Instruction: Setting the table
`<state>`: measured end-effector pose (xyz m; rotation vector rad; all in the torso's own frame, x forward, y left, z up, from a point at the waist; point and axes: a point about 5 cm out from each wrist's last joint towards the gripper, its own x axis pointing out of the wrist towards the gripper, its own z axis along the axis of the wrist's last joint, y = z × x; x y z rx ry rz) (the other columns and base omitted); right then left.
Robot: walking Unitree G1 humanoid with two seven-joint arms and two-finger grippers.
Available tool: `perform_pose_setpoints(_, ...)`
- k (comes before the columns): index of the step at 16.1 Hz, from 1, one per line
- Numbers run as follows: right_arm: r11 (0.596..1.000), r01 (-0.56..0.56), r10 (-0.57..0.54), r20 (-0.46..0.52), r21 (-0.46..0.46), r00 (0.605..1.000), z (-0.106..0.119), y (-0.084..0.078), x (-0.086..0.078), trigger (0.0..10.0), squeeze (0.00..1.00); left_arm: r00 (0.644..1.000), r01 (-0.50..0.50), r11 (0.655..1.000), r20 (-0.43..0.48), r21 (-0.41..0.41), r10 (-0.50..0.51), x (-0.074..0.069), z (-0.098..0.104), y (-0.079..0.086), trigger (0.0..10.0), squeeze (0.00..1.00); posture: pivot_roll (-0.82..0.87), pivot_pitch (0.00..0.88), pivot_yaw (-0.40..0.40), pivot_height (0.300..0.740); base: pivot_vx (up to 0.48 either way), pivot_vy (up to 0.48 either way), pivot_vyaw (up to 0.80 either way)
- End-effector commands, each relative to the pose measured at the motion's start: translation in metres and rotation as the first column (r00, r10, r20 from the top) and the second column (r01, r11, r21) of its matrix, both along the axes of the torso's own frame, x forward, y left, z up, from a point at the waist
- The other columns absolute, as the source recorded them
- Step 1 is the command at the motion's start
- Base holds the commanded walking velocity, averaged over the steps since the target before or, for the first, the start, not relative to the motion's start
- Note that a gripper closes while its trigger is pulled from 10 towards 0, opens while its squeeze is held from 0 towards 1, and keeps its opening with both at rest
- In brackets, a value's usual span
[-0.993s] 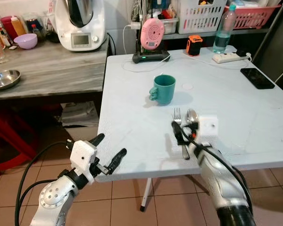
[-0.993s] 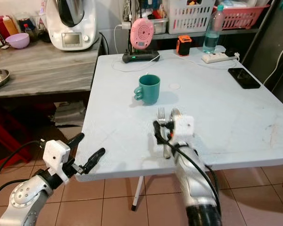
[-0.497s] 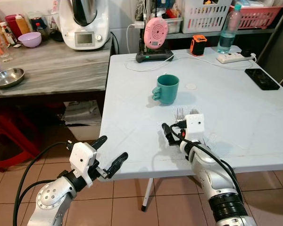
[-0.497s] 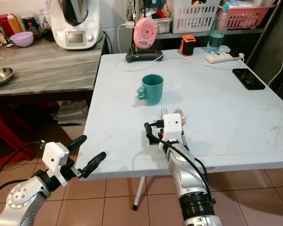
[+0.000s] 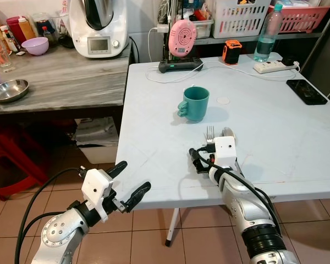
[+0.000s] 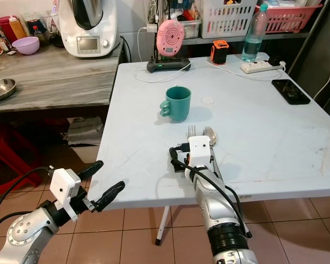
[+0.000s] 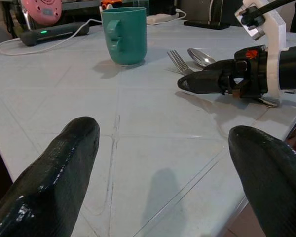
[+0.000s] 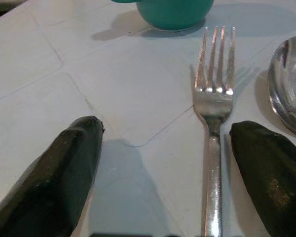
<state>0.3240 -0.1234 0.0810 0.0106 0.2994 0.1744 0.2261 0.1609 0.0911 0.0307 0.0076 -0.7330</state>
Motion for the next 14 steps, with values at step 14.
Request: perform_pose_setpoints(14,0.996,0.040,-0.052,-0.167,-0.075,0.985,-0.037,-0.025,-0.024,0.0,0.00,0.994,0.106,0.994,0.034,0.005,-0.106,-0.001,0.018,-0.011,10.0,0.00,0.05,0.026,0.078,0.740,0.000,0.000,0.00)
